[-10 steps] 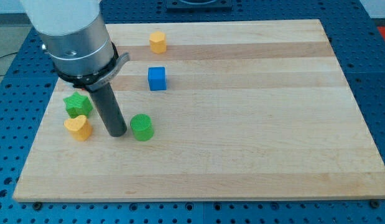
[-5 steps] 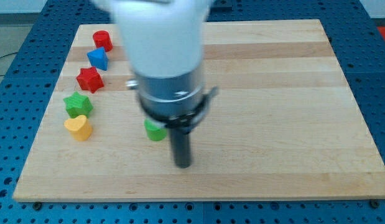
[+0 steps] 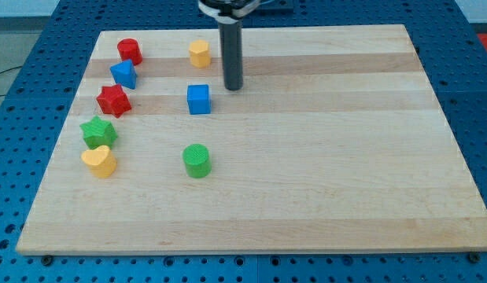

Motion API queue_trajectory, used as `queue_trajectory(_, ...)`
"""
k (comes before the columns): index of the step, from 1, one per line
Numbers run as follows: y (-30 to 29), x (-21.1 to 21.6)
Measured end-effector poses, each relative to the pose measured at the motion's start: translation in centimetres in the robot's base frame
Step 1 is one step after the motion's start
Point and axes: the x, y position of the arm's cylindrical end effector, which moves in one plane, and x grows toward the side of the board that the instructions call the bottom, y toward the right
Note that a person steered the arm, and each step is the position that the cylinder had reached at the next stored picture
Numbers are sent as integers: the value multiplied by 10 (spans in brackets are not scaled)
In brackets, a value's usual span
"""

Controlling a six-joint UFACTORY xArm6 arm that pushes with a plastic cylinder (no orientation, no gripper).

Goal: Slide the blue cube towards the top side of the green circle

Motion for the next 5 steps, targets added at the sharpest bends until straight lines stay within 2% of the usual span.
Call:
queue_trajectory(1,-24,0)
queue_trajectory(3,-28,28)
queue_trajectory(4,22,0)
queue_trajectory(5,106,-13)
